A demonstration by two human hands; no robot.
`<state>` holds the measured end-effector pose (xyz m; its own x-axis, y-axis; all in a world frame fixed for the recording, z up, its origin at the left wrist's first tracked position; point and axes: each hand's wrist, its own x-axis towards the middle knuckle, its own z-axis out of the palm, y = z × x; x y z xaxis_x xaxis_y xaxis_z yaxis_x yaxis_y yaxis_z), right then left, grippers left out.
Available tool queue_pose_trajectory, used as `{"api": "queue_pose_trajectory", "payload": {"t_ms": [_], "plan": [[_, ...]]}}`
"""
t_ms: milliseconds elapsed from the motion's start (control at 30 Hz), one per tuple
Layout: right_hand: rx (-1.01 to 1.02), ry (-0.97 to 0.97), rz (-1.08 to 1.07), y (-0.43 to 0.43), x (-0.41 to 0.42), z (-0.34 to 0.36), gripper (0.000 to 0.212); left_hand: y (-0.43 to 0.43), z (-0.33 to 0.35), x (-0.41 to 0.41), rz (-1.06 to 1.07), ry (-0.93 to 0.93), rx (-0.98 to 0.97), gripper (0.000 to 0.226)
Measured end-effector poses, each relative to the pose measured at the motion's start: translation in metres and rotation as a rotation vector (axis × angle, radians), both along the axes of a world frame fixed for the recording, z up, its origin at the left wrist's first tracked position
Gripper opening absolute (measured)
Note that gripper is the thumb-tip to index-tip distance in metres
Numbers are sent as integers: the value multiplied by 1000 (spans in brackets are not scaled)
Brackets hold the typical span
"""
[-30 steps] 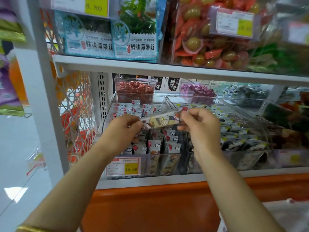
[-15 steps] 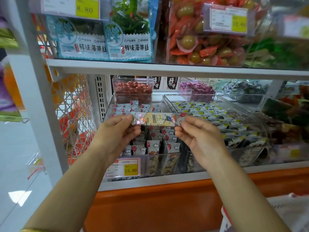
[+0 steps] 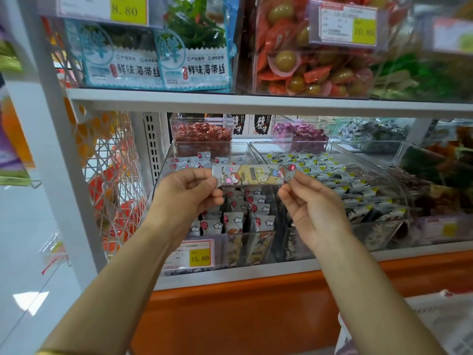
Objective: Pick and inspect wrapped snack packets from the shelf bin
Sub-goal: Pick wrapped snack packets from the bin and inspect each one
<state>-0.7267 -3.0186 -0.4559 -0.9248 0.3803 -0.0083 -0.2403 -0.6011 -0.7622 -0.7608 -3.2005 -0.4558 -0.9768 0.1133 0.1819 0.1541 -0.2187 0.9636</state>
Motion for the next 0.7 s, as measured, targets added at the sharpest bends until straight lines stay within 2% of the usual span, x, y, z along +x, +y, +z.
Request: {"api": "queue_pose_trajectory", "payload": {"t_ms": [100,167,267,400,467,567,700], "plan": [[133,-7,-48,1,-1,-2,16,1,0,0,-18,6,26,11],[216,13,-66,0,-1,-4,9,1,0,0,-12,20,5,14],[432,49,-117,-1,-2,-6,4,2,-3,-1,8,37,-19,17],[612,68,-153,-2,-2,-7,14,1,-2,-3,-41,-24,85,14],[635,69,-133,-3,-2,-7,14,1,-2,-3,-33,-15,64,5],[602,76,-77,-5,-2,-8,4,2,-4,-4,62,13,-22,12],[584,54,-126,-4,-5,-9,14,1,-2,-2,24,-6,-33,11]]}}
